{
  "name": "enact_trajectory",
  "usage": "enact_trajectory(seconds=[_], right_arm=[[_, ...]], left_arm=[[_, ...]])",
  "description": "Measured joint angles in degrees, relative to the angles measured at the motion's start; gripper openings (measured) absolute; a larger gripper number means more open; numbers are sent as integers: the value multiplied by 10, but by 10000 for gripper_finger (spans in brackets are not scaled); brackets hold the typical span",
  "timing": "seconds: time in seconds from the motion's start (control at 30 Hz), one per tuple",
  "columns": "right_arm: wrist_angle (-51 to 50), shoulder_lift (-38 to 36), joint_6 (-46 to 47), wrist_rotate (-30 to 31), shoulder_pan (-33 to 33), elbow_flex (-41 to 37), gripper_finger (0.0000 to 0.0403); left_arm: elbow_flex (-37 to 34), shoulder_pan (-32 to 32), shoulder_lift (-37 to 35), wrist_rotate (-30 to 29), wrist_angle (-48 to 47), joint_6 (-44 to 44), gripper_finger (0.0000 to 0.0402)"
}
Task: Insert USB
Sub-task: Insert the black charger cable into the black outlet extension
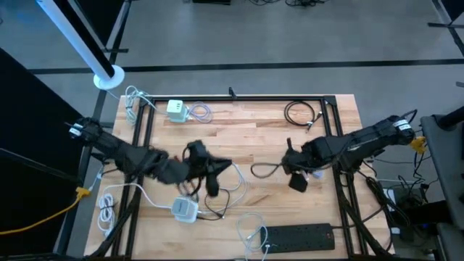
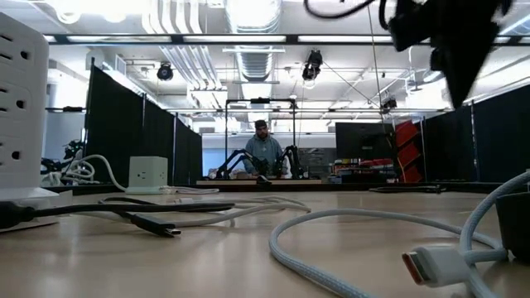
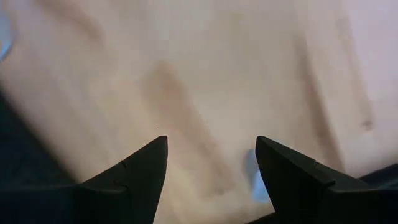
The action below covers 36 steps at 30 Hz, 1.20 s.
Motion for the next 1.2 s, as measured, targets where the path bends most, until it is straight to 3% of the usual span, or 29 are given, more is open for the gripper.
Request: enact_trajectory(seconds=[0.2, 0.3, 0.53, 0.67, 0.77, 1.03, 1.2], right_arm=[[1, 0, -76, 70, -120, 0, 213], [15, 3, -142, 97, -194, 0, 207], [78, 20, -293, 77, -370, -1, 208], [91, 40, -387, 72, -441, -1, 212], [92, 68, -464, 72, -479, -1, 211], [89, 164, -683, 73, -518, -4, 199], [95, 219, -710, 77, -531, -11, 201]], left_arm=[[0, 97, 4, -5, -46, 19, 25], [0, 129, 3, 9, -64, -21, 25], [4, 204, -30, -144, -53, -19, 25], [4, 252, -61, -209, -53, 40, 25], [4, 281, -69, -240, -54, 62, 25], [4, 311, -65, -239, -100, 84, 25], [4, 321, -62, -239, -129, 170, 25]])
